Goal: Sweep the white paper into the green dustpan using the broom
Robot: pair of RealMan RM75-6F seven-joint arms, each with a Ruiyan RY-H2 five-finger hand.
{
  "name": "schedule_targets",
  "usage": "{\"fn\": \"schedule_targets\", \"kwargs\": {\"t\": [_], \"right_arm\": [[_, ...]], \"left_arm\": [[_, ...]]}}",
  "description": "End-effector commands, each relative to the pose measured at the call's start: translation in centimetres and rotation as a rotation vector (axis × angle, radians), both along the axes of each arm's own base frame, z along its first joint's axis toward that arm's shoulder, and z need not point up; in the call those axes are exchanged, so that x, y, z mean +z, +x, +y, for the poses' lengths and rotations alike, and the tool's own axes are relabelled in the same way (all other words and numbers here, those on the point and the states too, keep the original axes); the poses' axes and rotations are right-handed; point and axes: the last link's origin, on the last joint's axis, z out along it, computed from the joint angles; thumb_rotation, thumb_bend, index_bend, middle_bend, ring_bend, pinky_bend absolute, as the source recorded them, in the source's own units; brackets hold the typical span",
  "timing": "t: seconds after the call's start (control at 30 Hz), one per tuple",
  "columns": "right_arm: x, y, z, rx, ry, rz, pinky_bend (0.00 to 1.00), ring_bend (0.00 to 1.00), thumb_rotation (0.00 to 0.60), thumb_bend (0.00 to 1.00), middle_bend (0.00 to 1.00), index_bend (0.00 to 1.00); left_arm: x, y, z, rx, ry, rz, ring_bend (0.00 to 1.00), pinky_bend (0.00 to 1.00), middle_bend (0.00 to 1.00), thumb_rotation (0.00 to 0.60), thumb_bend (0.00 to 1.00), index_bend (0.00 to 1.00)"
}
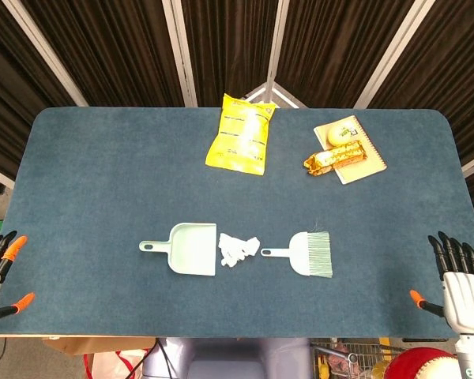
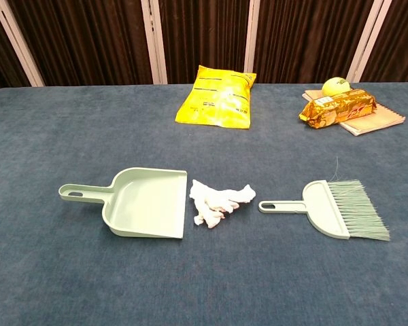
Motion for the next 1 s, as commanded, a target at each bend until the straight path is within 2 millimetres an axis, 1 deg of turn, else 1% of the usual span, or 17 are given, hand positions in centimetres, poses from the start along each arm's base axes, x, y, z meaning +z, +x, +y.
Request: {"fn": "schedule_targets", "kwargs": {"t": [0.03, 0.07, 0.1, 0.13, 0.2, 0.27, 0.3, 0.33, 0.4, 0.53, 0.7, 0.83, 0.93, 1.0], "right_arm": [[-0.1, 0.5, -1.0, 0.01, 0.003, -0.004, 0.05, 0.01, 0.6, 0.16, 0.0, 0.0], [-0.2, 0.8, -1.4, 0.014, 0.004, -0.007, 0.11, 0.05, 0.6, 0.16, 0.03, 0.0], [-0.3, 1.2, -2.1, 0.023, 0.004, -0.011, 0.21, 0.12, 0.6, 0.16, 0.08, 0.0], [-0.4, 1.4, -2.5, 0.025, 0.006, -0.013, 0.27, 0.17, 0.6, 0.16, 0.12, 0.0], [-0.8, 2.2, -3.6, 0.029, 0.015, -0.024, 0.44, 0.34, 0.6, 0.16, 0.29, 0.0], [-1.4, 3.2, -4.8, 0.042, 0.029, -0.039, 0.58, 0.5, 0.6, 0.17, 0.46, 0.01], [-1.8, 3.8, -5.4, 0.052, 0.04, -0.048, 0.62, 0.57, 0.6, 0.19, 0.53, 0.03], [-2.2, 4.3, -5.9, 0.06, 0.049, -0.054, 0.66, 0.62, 0.6, 0.2, 0.58, 0.04], [-2.9, 5.3, -6.7, 0.073, 0.07, -0.06, 0.71, 0.7, 0.6, 0.22, 0.66, 0.08], [-5.0, 7.6, -8.3, 0.105, 0.132, -0.044, 0.77, 0.8, 0.6, 0.22, 0.78, 0.16], [-7.6, 10.5, -9.3, 0.14, 0.205, -0.036, 0.84, 0.89, 0.6, 0.22, 0.87, 0.21], [-9.8, 12.4, -10.2, 0.153, 0.239, -0.01, 0.86, 0.92, 0.6, 0.23, 0.9, 0.27], [-11.4, 13.4, -10.6, 0.156, 0.261, 0.004, 0.86, 0.92, 0.6, 0.23, 0.9, 0.3], [-12.3, 13.9, -10.7, 0.152, 0.278, 0.003, 0.86, 0.92, 0.6, 0.23, 0.9, 0.35]], "left_arm": [[0.0, 0.0, 0.0, -0.001, -0.002, 0.001, 0.0, 0.0, 0.0, 0.6, 0.0, 0.0], [0.0, 0.0, 0.0, -0.002, -0.003, 0.002, 0.0, 0.0, 0.0, 0.6, 0.0, 0.0], [0.0, 0.1, 0.0, -0.002, -0.003, 0.002, 0.0, 0.0, 0.0, 0.6, 0.0, 0.0], [-0.1, 0.1, 0.0, -0.002, -0.003, 0.003, 0.0, 0.0, 0.0, 0.6, 0.0, 0.0], [-0.1, 0.1, 0.1, -0.004, -0.002, 0.005, 0.0, 0.0, 0.0, 0.6, 0.0, 0.0], [-0.1, 0.1, 0.1, -0.004, -0.001, 0.009, 0.0, 0.0, 0.0, 0.6, 0.0, 0.0], [-0.1, 0.1, 0.1, -0.004, -0.001, 0.01, 0.0, 0.0, 0.0, 0.6, 0.0, 0.0], [-0.2, 0.1, 0.1, -0.003, -0.001, 0.012, 0.0, 0.0, 0.0, 0.6, 0.0, 0.0], [-0.2, 0.1, 0.1, -0.001, -0.001, 0.014, 0.0, 0.0, 0.0, 0.6, 0.0, 0.0], [-0.2, 0.1, 0.1, 0.002, -0.001, 0.018, 0.0, 0.0, 0.0, 0.6, 0.0, 0.0], [-0.3, 0.1, 0.2, 0.005, -0.006, 0.018, 0.0, 0.0, 0.0, 0.6, 0.0, 0.0], [-0.3, 0.1, 0.2, 0.004, -0.009, 0.016, 0.0, 0.0, 0.0, 0.6, 0.0, 0.0], [-0.2, 0.0, 0.2, 0.006, -0.012, 0.014, 0.0, 0.0, 0.0, 0.6, 0.0, 0.0], [-0.2, 0.0, 0.2, 0.007, -0.013, 0.013, 0.0, 0.0, 0.0, 0.6, 0.0, 0.0]]}}
